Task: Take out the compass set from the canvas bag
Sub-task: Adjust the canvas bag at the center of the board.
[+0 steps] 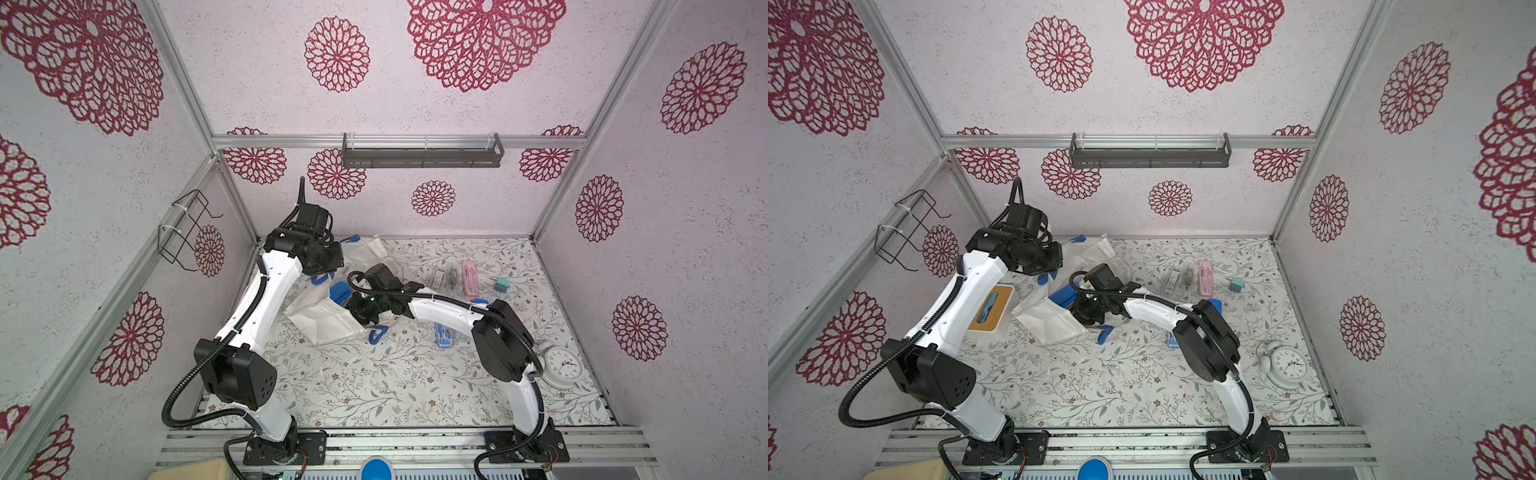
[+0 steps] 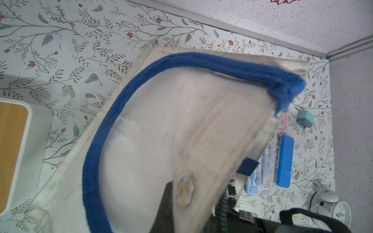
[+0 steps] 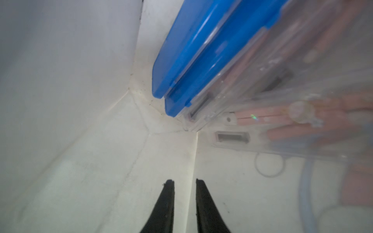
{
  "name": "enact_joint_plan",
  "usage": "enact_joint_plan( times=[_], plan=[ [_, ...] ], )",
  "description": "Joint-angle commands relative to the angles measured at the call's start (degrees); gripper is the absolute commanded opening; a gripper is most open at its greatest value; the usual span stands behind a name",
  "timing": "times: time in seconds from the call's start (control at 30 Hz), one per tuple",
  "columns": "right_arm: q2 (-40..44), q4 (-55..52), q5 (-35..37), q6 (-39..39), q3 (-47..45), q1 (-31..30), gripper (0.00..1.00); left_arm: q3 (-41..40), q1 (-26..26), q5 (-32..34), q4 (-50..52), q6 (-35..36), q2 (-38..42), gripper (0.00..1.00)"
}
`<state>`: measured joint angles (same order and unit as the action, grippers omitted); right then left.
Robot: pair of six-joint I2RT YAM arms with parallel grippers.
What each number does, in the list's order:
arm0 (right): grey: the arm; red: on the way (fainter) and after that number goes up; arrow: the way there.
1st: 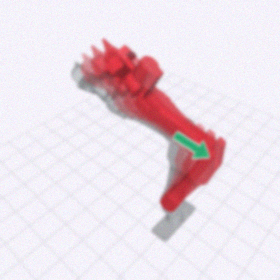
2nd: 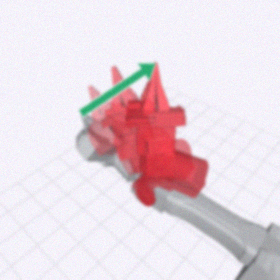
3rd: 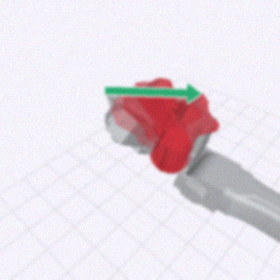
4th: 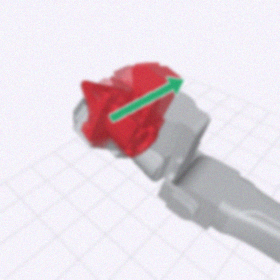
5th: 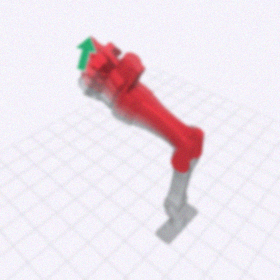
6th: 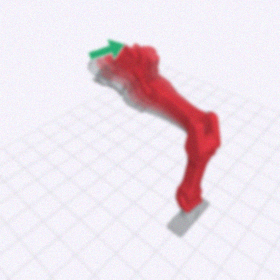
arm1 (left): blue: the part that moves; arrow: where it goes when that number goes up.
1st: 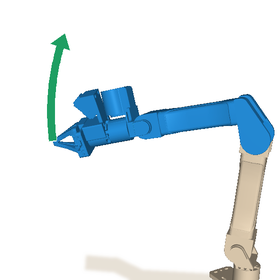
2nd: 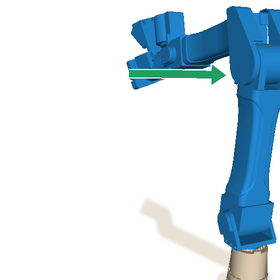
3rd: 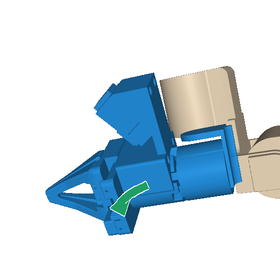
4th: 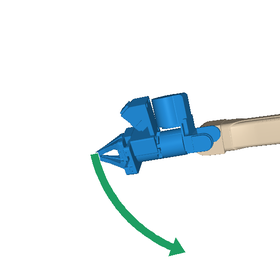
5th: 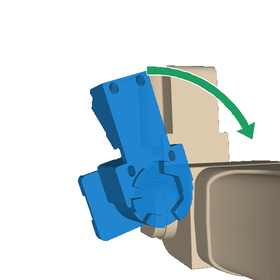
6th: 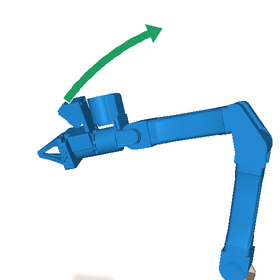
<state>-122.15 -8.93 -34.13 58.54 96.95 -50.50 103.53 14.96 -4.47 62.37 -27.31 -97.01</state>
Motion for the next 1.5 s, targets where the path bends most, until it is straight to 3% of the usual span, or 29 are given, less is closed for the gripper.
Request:
enact_joint_plan(
  times=[0.0, 0.13, 0.23, 0.4, 0.5, 0.63, 1.0, 1.2, 1.47],
  plan=[
    [-0.83, -0.3, -1.75, 0.44, 4.06, -1.17, 0.23, 2.04, 1.2, -3.49, -3.32, 0.74, 0.16, 0.0],
    [-1.16, -3.3, 0.25, -0.73, 5.38, -1.19, 0.25, -0.5, 1.94, -5.31, -4.63, 0.46, 1.56, 0.0],
    [2.41, -7.05, 8.3, -2.01, 3.52, -0.43, 0.34, -4.81, 2.24, -7.01, -6.32, 0.38, 4.45, 0.0],
    [11.85, -3.95, 20.07, 2.95, -8.01, 2.64, 0.46, -14.24, 2.65, -10.18, -10.02, -0.08, 10.9, 0.0],
    [15.91, -0.22, 23.26, 6.18, -14.51, 4.04, 0.48, -18.49, 2.93, -11.43, -10.77, -0.59, 14.24, 0.0],
    [17.82, 0.04, 26.72, 6.74, -16.7, 4.12, 0.5, -22.12, 3.82, -12.3, -11.91, -1.39, 17.79, 0.0],
    [13.7, 8.86, 24.03, 14.44, -20.78, 4.1, 0.56, -24.42, 7.54, -9.06, -12.91, -3.14, 18.53, 0.0],
    [12.38, 2.66, 23.46, 15.08, -20.86, 4.09, 0.6, -25.12, 7.73, -8.54, -12.71, -3.28, 18.09, 0.0],
    [11.51, 9.1, 19.5, 18.49, -26.56, 3.4, 0.64, -26.53, 7.93, -9.18, -13.08, -4.1, 17.91, 0.0]
  ],
)
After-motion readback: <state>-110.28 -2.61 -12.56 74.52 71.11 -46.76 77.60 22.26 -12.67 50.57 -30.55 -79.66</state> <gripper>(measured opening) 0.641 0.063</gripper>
